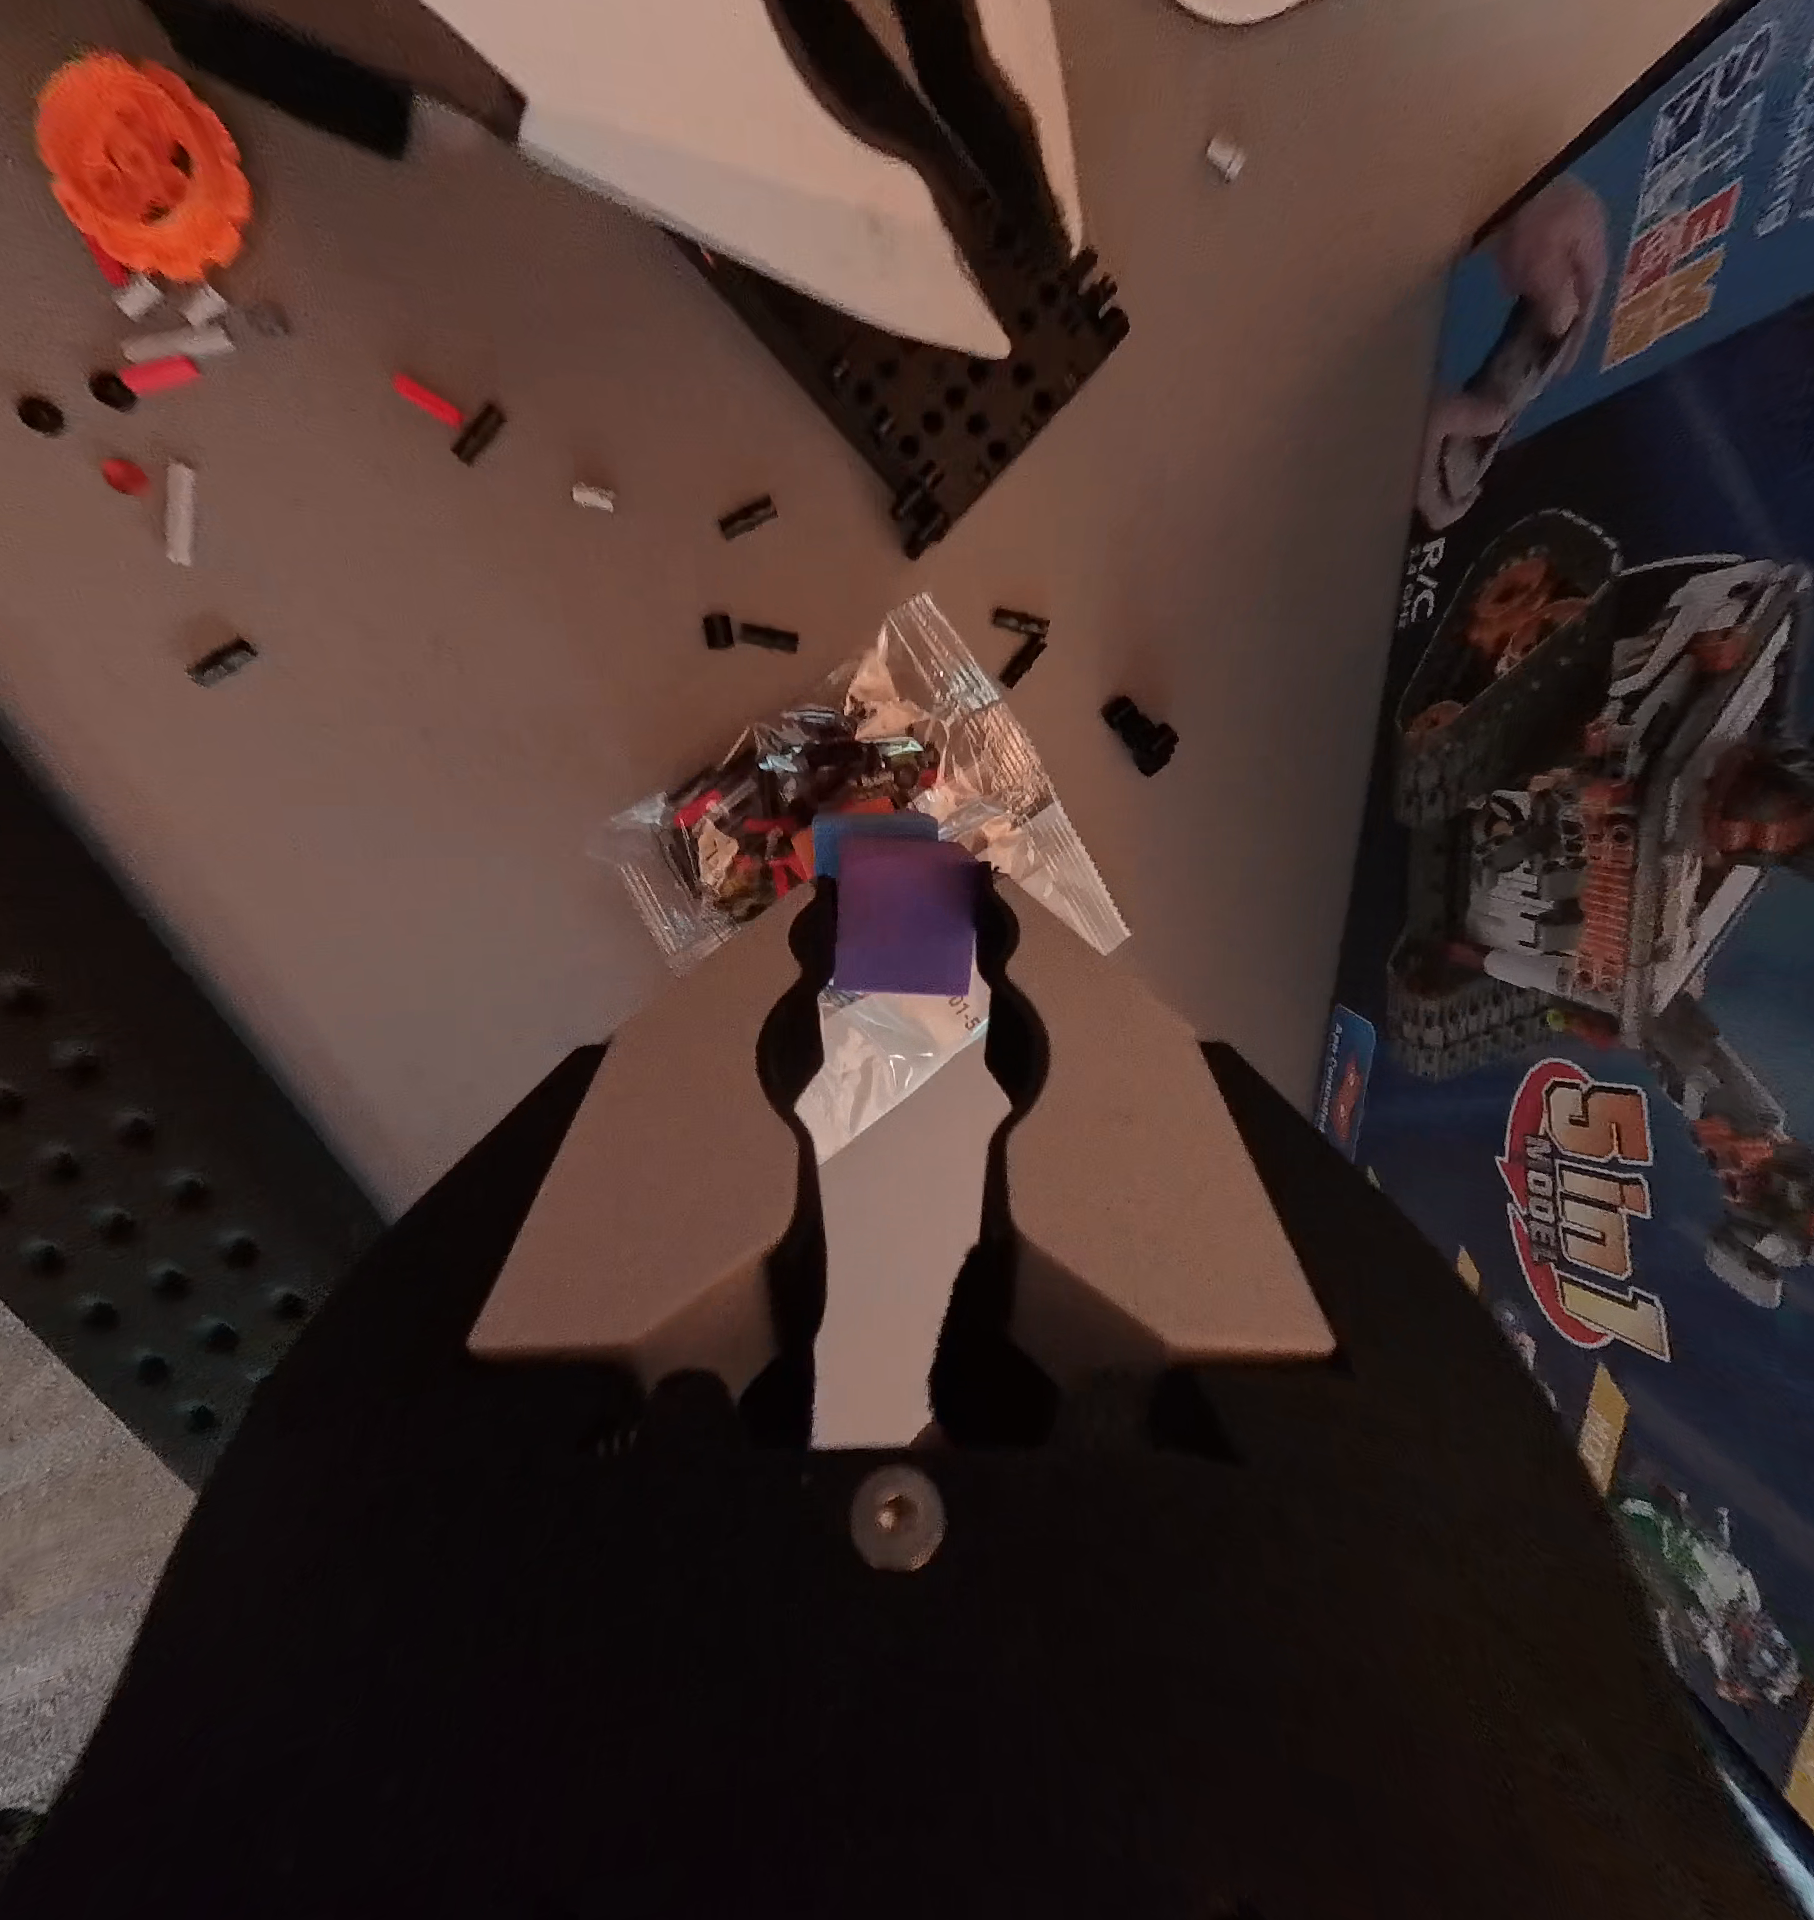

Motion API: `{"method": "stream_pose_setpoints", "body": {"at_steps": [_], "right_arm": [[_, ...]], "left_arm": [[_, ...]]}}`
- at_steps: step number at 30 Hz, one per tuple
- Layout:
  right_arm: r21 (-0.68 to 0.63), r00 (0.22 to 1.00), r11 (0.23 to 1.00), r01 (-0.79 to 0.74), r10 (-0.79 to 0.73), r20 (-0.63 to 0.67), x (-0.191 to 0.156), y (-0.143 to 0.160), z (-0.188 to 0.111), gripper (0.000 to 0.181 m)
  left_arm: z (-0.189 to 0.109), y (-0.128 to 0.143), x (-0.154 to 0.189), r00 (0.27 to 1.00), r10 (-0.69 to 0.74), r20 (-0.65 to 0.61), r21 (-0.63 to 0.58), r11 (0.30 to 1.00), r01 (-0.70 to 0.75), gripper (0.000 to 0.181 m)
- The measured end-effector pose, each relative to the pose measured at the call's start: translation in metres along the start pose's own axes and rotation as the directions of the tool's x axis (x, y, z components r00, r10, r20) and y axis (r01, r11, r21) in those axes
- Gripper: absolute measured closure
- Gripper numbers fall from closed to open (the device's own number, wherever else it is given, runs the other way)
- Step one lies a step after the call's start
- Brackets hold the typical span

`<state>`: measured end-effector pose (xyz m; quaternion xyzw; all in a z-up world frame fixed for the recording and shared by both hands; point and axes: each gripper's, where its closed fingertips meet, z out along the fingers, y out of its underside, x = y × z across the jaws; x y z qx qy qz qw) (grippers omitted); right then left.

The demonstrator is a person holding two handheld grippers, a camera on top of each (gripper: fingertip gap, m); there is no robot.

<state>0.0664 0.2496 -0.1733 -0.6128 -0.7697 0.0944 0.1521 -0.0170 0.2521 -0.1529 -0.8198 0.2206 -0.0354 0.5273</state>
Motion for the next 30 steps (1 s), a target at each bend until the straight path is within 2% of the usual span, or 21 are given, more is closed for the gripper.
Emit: {"method": "stream_pose_setpoints", "body": {"at_steps": [6,9,20,24,27,30], "right_arm": [[-0.019,1.000,1.000,0.016,-0.015,0.006,-0.003,0.001,0.007,0.148],[0.017,1.000,1.000,0.003,-0.003,0.002,-0.002,-0.003,0.004,0.156],[0.076,1.000,0.997,0.000,-0.001,0.017,-0.006,-0.010,-0.003,0.156],[0.052,1.000,0.999,-0.003,0.002,0.022,-0.005,-0.011,0.003,0.156],[0.051,1.000,0.999,-0.005,0.004,0.026,-0.005,-0.011,0.009,0.148],[0.096,1.000,0.995,-0.016,0.016,-0.001,-0.002,-0.014,0.002,0.140]], "left_arm": [[0.001,0.000,0.001,1.000,0.005,-0.001,-0.004,1.000,-0.005,0.173],[0.001,0.001,0.001,1.000,0.006,0.000,-0.007,1.000,-0.006,0.173],[0.002,0.003,0.002,1.000,0.015,0.002,-0.018,1.000,-0.015,0.173],[0.003,0.003,0.003,1.000,0.018,0.001,-0.021,1.000,-0.018,0.173],[0.002,0.003,0.002,1.000,0.017,0.002,-0.019,1.000,-0.017,0.173],[0.001,0.002,0.002,1.000,0.015,0.002,-0.015,1.000,-0.014,0.173]]}}
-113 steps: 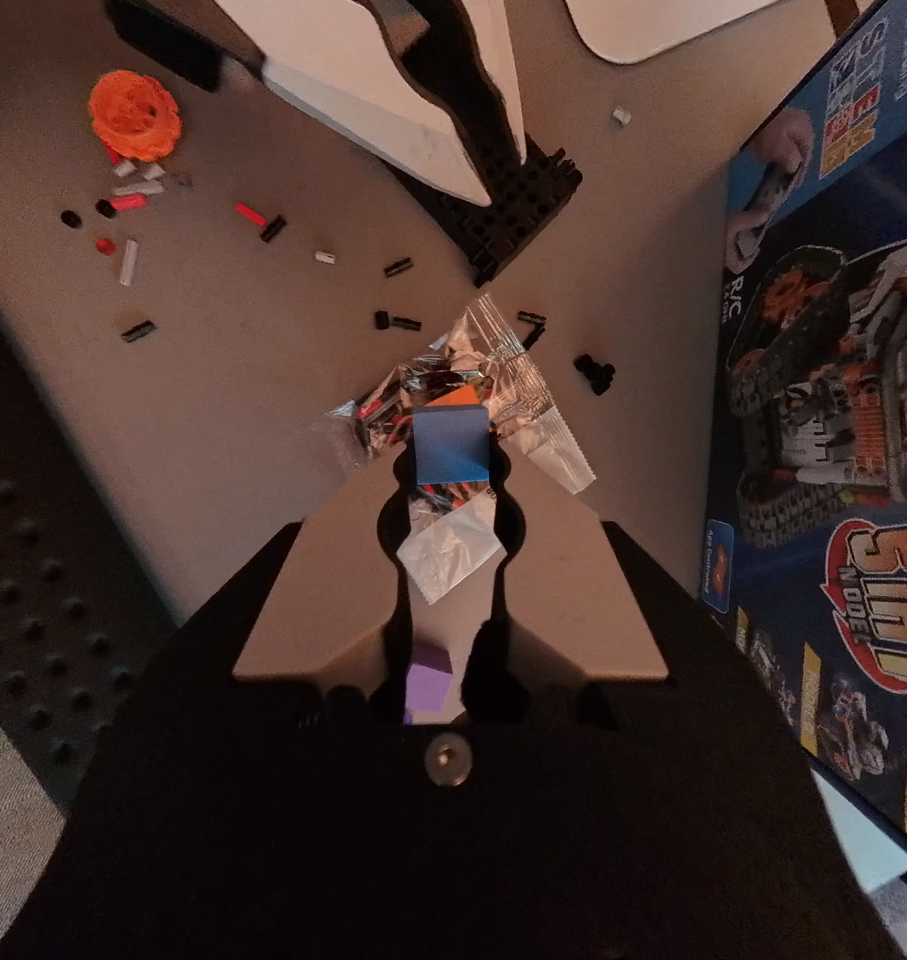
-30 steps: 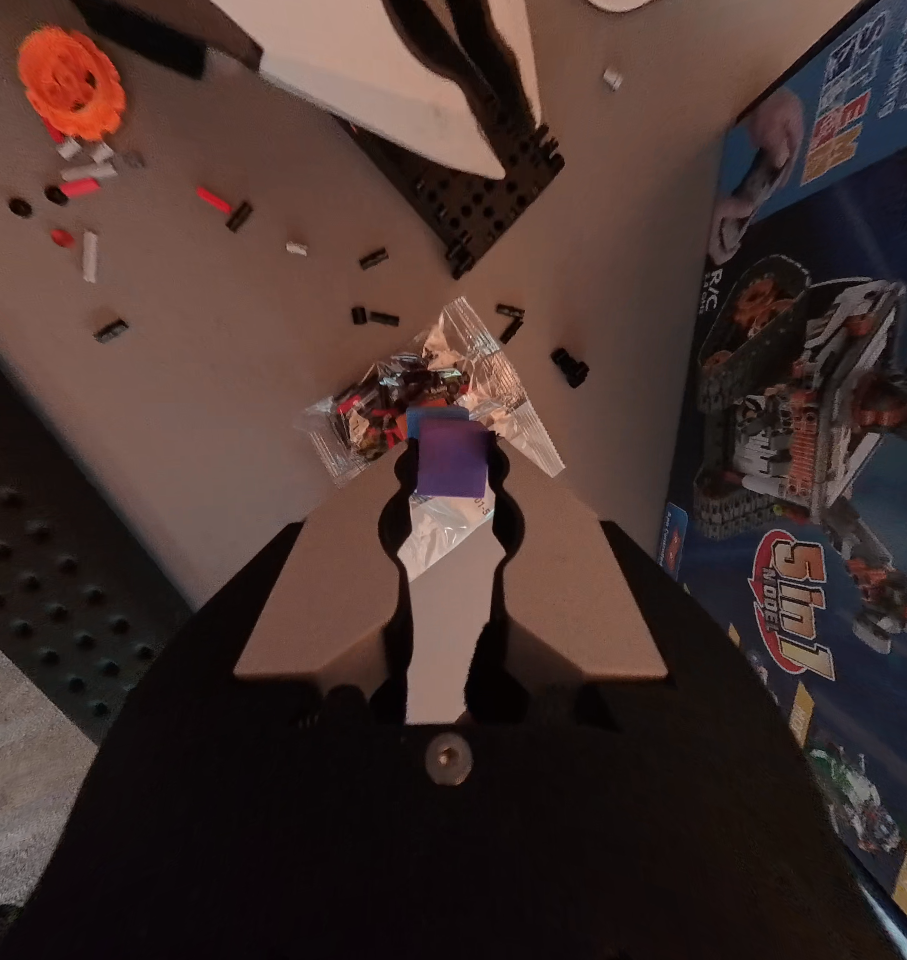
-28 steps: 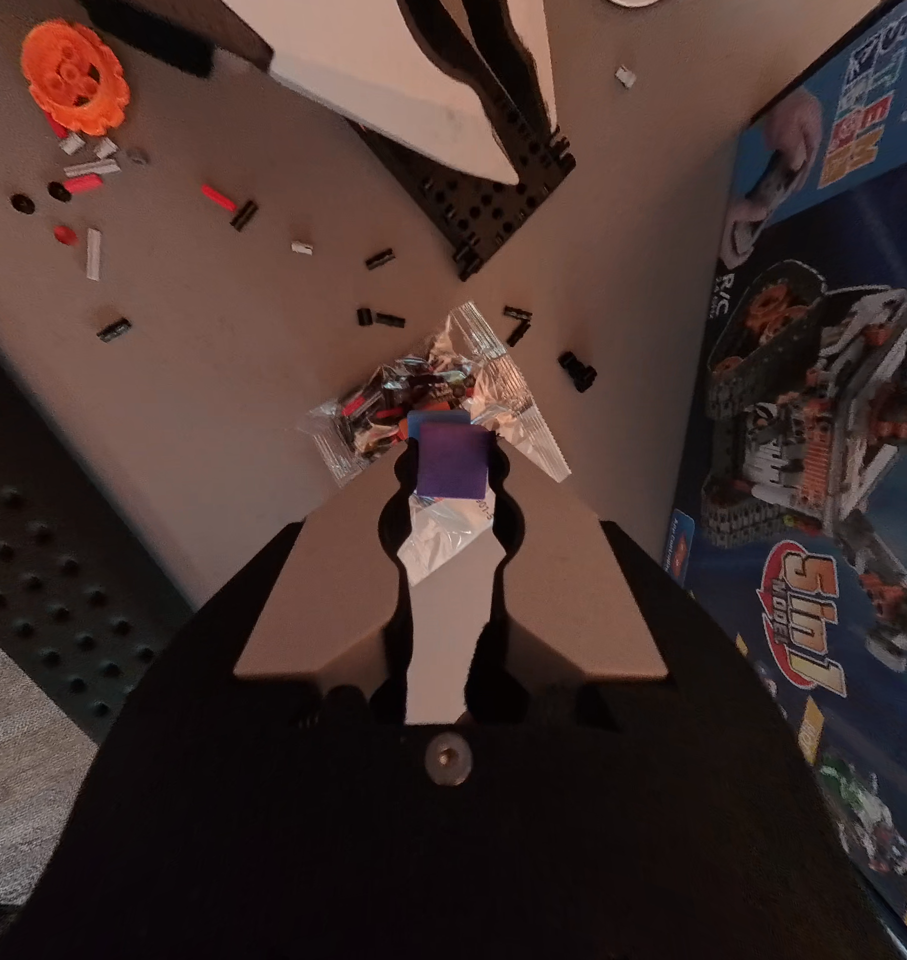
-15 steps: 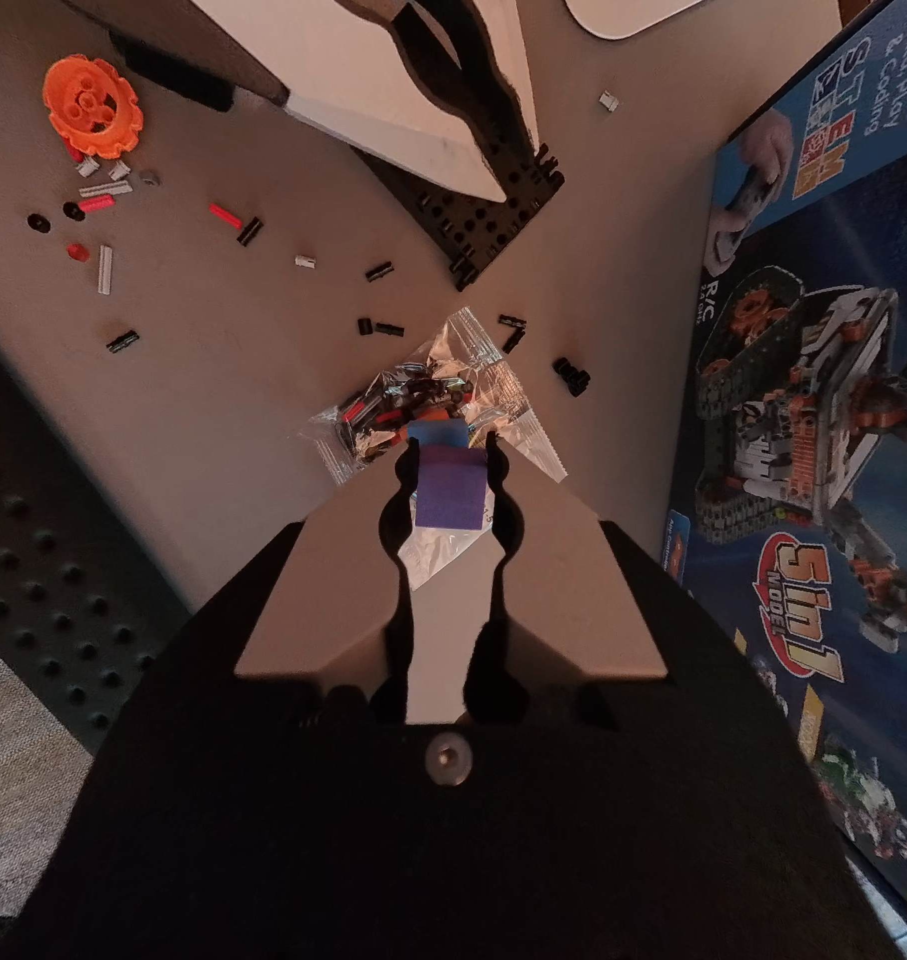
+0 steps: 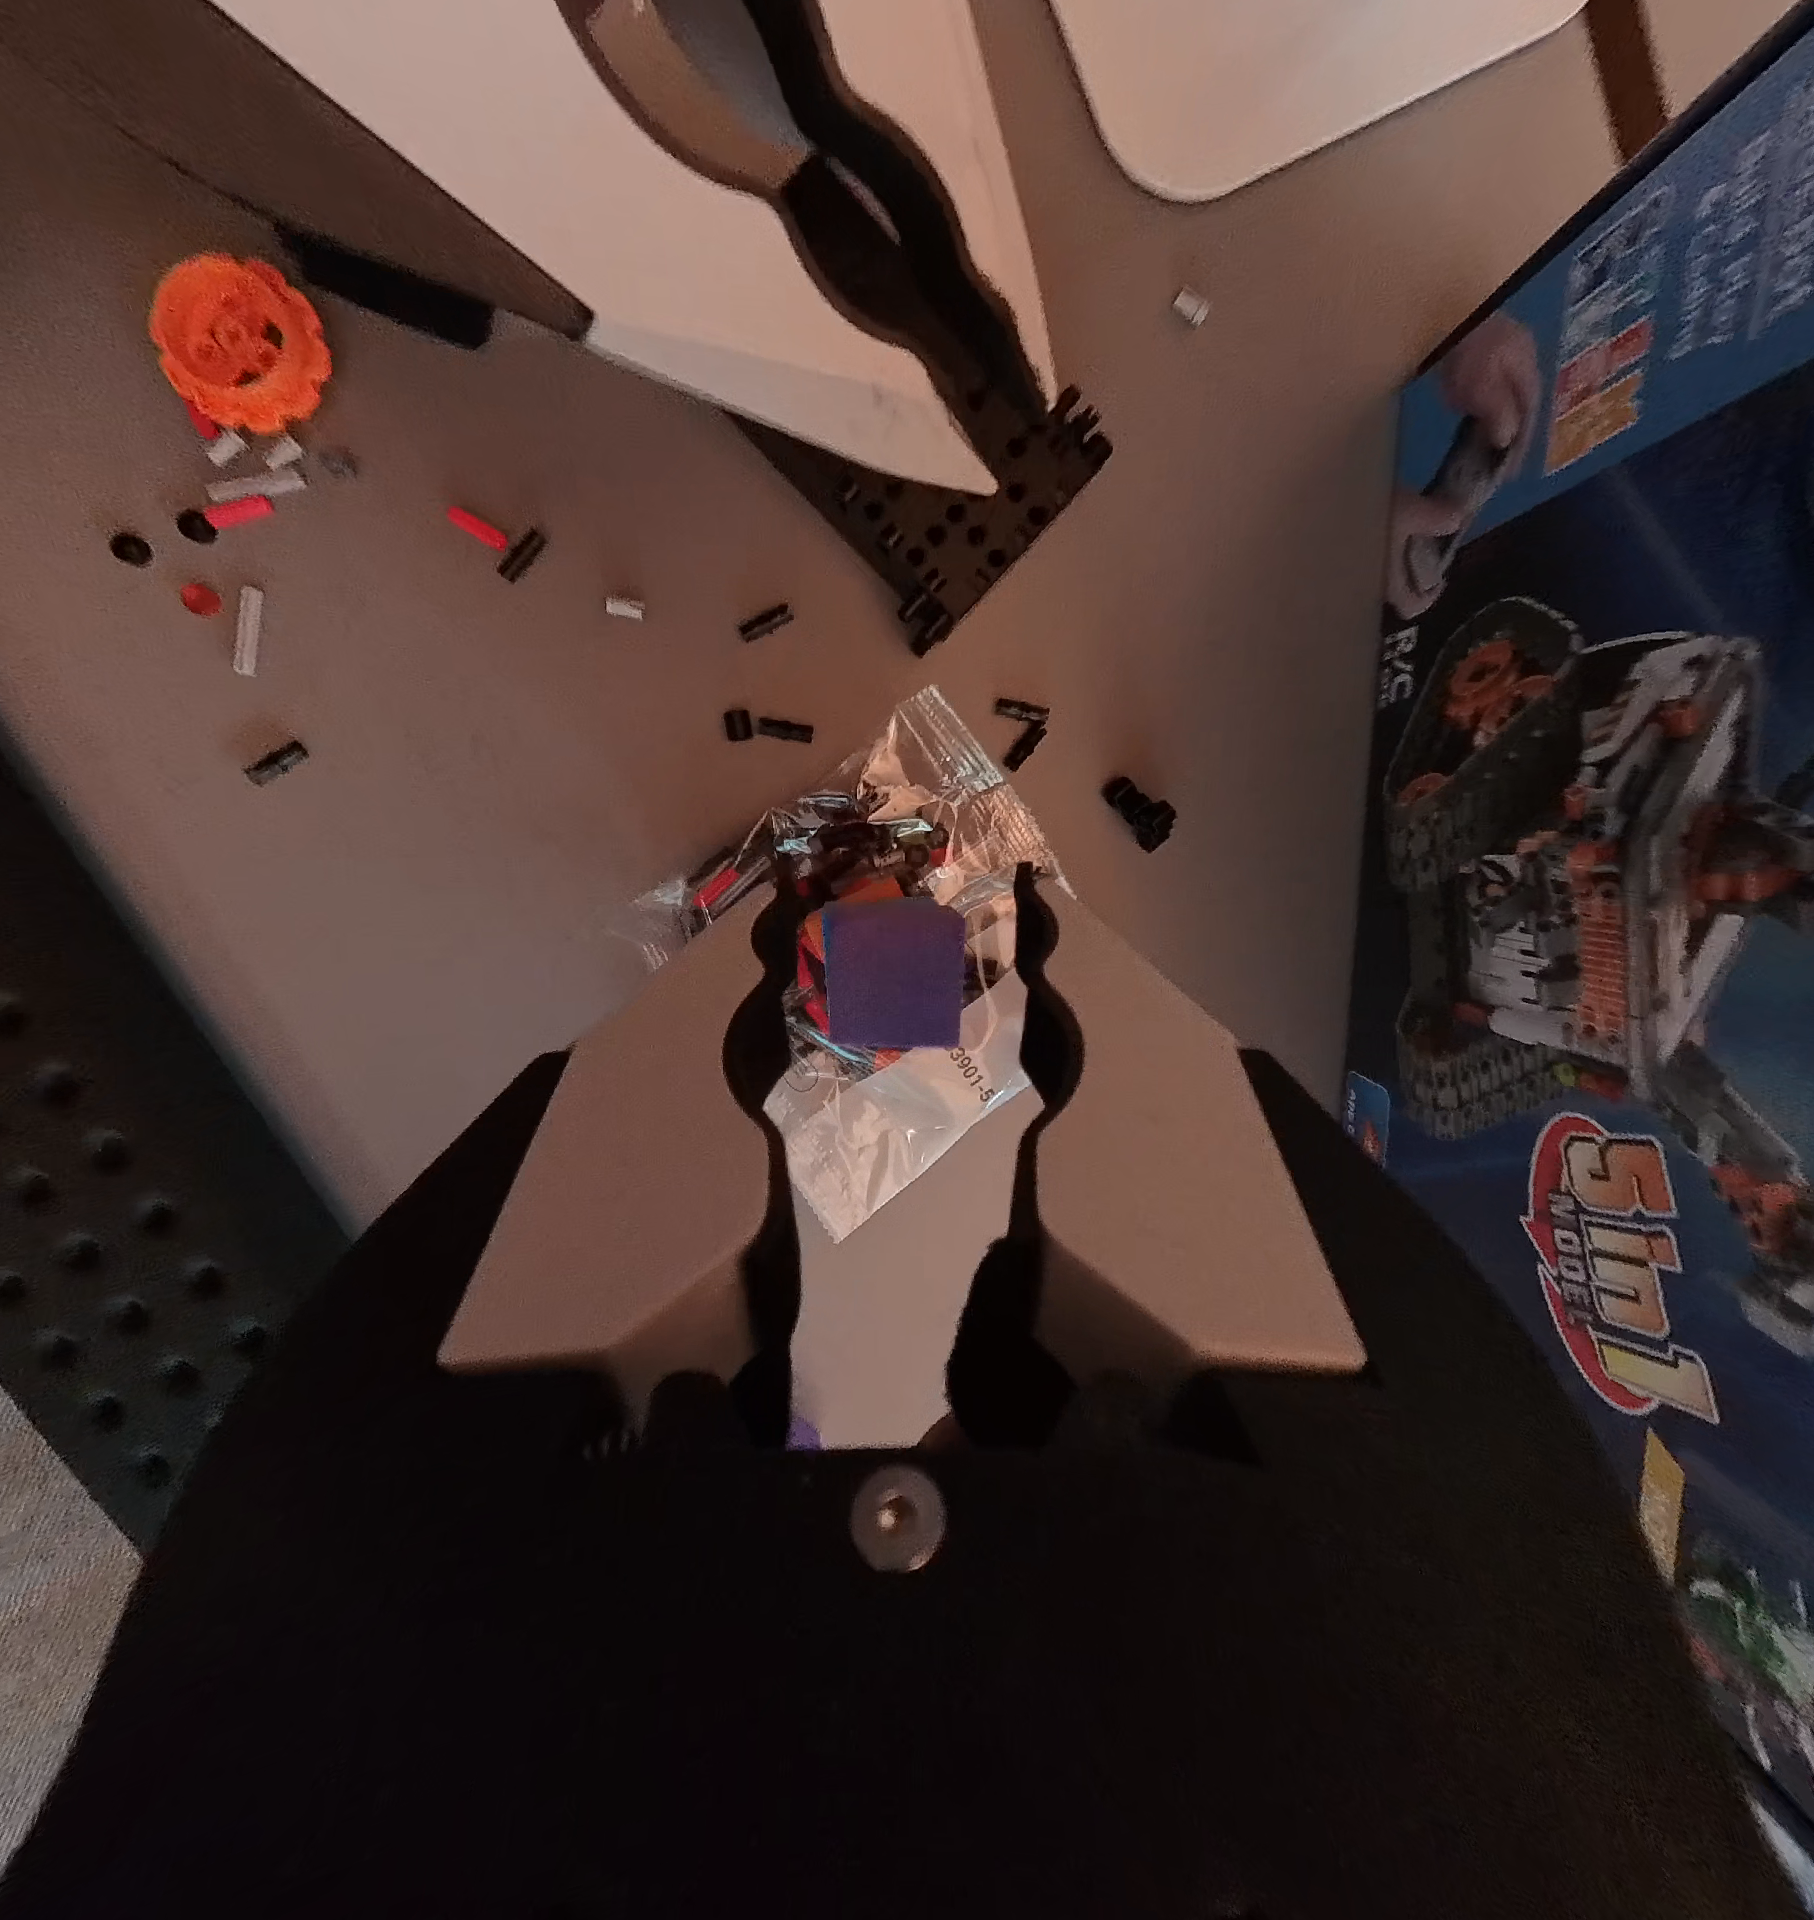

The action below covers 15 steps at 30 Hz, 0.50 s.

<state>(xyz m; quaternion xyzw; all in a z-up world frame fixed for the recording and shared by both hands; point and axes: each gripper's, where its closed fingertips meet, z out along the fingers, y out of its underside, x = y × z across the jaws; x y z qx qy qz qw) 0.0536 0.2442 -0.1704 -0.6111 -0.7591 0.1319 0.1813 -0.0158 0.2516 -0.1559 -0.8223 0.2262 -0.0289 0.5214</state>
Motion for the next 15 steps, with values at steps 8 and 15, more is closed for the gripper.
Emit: {"method": "stream_pose_setpoints", "body": {"at_steps": [8,15], "right_arm": [[-0.062,0.980,0.993,-0.103,0.090,-0.179,0.000,0.082,-0.042,0.138],[-0.287,0.962,0.922,-0.259,0.220,-0.160,-0.034,0.199,-0.011,0.131]], "left_arm": [[-0.003,-0.002,-0.001,1.000,-0.011,-0.001,0.014,1.000,0.011,0.173],[0.000,-0.004,0.007,1.000,0.010,-0.008,0.008,1.000,-0.010,0.173]]}}
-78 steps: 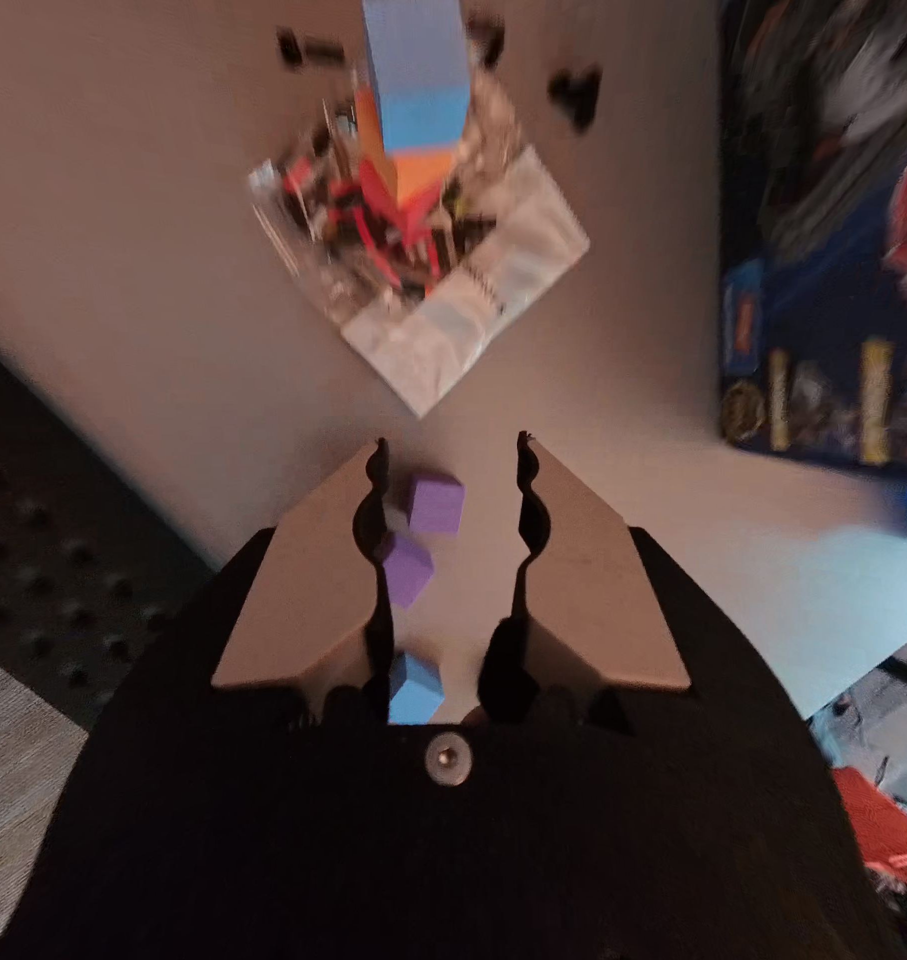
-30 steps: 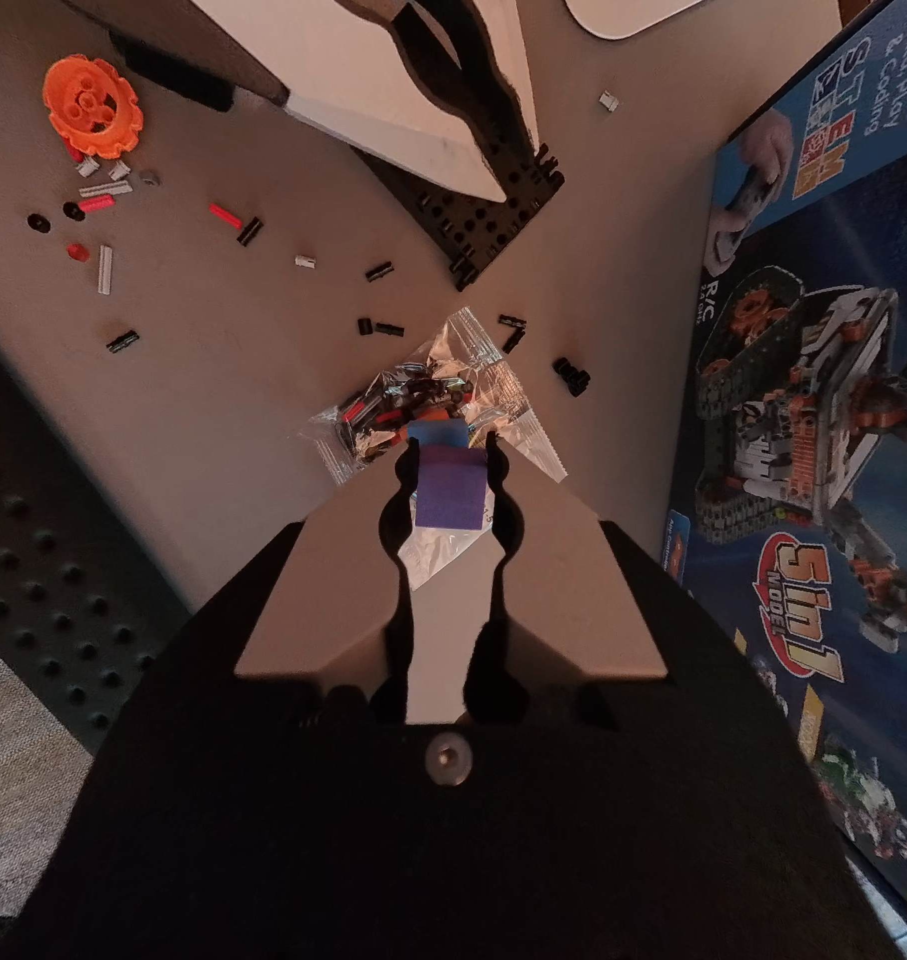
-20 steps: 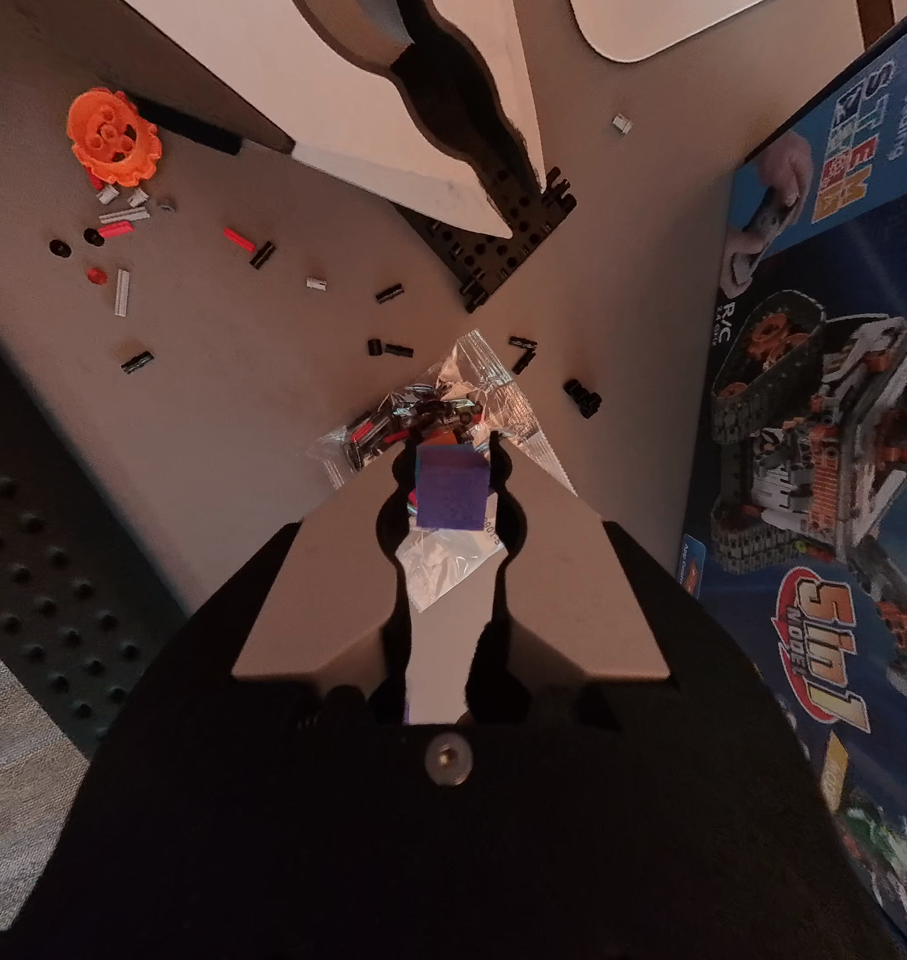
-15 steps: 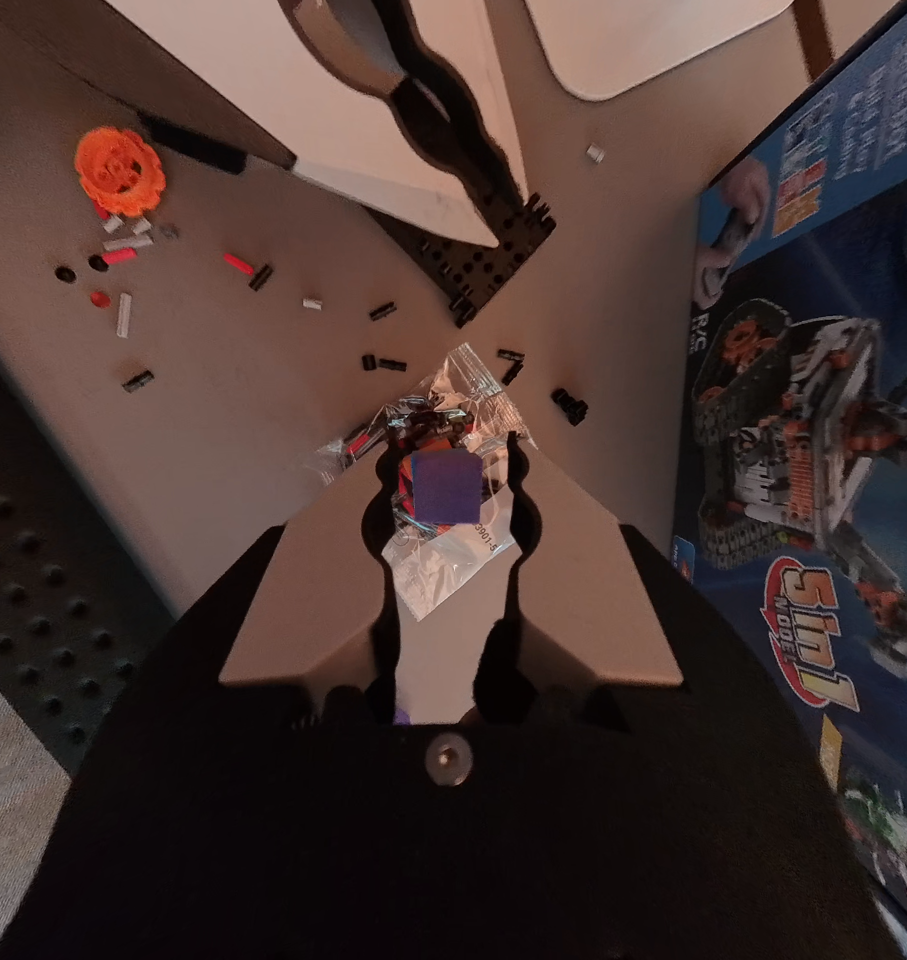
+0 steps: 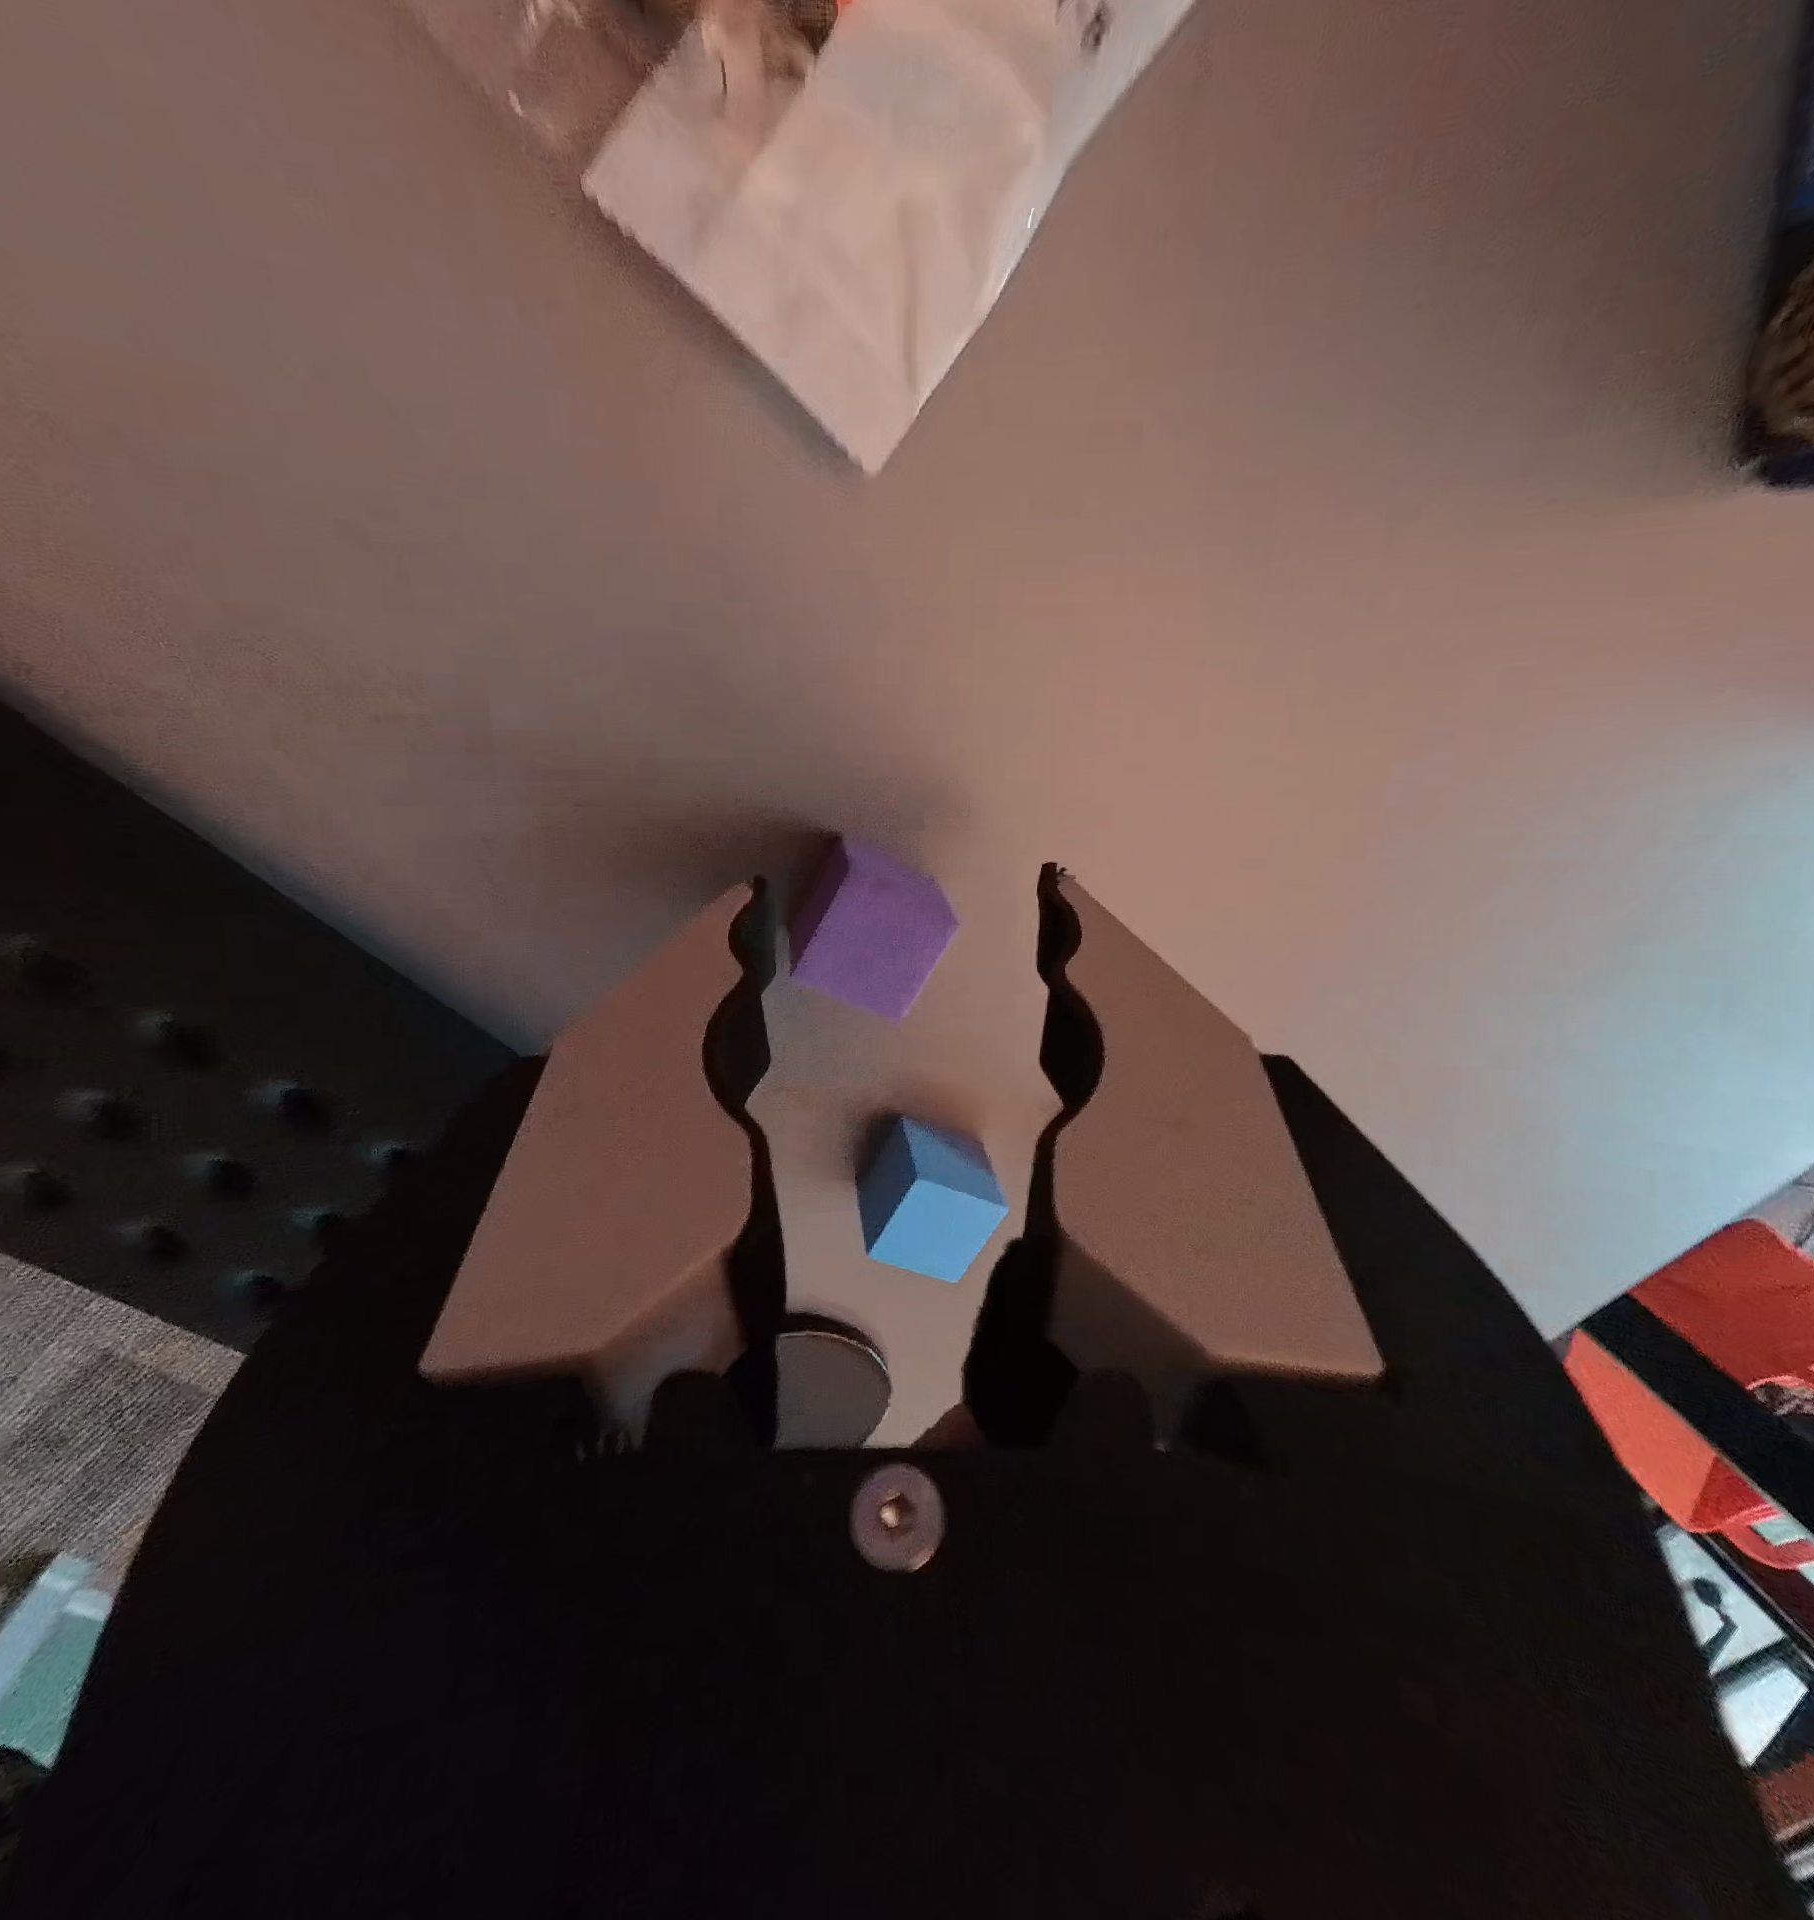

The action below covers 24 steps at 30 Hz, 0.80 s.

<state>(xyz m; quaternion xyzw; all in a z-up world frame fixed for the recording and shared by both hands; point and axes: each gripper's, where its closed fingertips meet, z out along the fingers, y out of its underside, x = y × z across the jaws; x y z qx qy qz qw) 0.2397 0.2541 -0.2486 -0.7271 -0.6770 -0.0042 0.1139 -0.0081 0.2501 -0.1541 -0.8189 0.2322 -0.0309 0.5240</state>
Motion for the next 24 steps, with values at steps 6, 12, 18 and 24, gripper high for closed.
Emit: {"method": "stream_pose_setpoints", "body": {"at_steps": [6,12,18,24], "right_arm": [[-0.024,1.000,1.000,-0.002,0.002,0.013,-0.003,0.011,0.018,0.150],[0.199,0.999,0.979,0.054,-0.053,-0.013,0.006,-0.051,-0.031,0.150],[0.331,0.968,0.910,0.249,-0.245,-0.055,-0.004,-0.146,-0.095,0.150],[0.258,0.942,0.909,0.327,-0.335,-0.014,-0.005,-0.188,-0.090,0.149]], "left_arm": [[-0.001,0.001,0.002,1.000,0.002,0.000,-0.005,1.000,-0.002,0.173],[-0.002,0.002,-0.008,0.999,-0.029,0.032,-0.011,1.000,0.029,0.173],[-0.007,0.003,-0.019,0.997,-0.058,0.059,0.004,0.998,0.058,0.173],[-0.008,0.001,-0.021,0.996,-0.063,0.056,0.013,0.998,0.063,0.174]]}}
